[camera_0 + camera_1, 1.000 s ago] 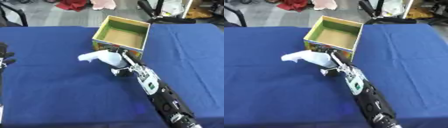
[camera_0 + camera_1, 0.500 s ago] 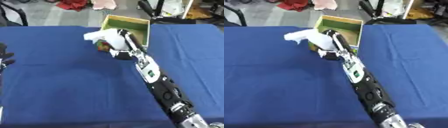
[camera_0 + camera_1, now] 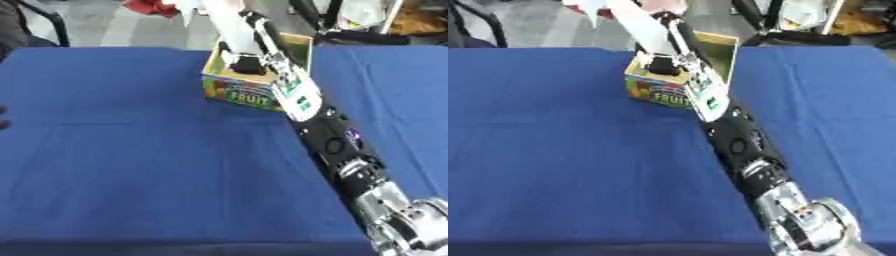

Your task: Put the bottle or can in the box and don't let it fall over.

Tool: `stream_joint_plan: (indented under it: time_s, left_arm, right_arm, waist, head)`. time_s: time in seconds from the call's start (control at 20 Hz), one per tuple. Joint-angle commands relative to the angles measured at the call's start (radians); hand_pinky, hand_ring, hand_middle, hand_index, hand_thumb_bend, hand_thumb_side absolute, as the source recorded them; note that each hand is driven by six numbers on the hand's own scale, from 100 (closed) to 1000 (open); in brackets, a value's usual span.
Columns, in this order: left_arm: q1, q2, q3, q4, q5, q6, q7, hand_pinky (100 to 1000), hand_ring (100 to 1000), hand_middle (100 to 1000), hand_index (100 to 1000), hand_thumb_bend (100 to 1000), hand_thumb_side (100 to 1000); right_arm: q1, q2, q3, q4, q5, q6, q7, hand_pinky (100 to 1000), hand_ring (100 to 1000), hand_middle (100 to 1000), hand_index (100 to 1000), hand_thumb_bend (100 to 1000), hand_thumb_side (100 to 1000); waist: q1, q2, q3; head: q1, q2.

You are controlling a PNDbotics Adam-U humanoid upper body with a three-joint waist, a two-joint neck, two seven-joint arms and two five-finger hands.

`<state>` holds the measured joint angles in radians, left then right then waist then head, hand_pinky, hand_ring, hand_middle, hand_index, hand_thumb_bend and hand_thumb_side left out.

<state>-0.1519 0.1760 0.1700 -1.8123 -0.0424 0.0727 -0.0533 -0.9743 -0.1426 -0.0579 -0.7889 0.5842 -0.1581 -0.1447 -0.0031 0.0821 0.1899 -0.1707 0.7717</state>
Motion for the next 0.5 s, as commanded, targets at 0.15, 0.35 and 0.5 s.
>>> stream_joint_plan:
  time_s: [0.15,0.35,0.5]
  left_arm:
    - [-0.019,0.013,-0.010,-0.017,0.007,-0.002,-0.014,786,798,856,902,681,803]
    - [-0.019,0.012,-0.010,-0.016,0.006,-0.002,-0.016,786,798,856,903,681,803]
    - [-0.017,0.011,-0.007,-0.016,0.005,-0.001,-0.014,786,798,855,903,681,804]
  right_arm:
    - [-0.072,-0.123,-0.094,0.125,0.090,0.088,-0.088,1000,983,948,1000,386,570]
    - [-0.081,-0.132,-0.097,0.157,0.159,0.156,-0.157,1000,986,952,1000,463,603]
    - [-0.076,-0.121,-0.103,0.138,0.212,0.209,-0.210,1000,979,945,1000,460,599]
  waist:
    - [0.000,-0.007,0.014]
    - [-0.003,-0.006,0.011]
    - [-0.003,-0.007,0.006]
  head:
    - [-0.041,-0.002]
    - [-0.042,-0.002]
    - [-0.042,-0.002]
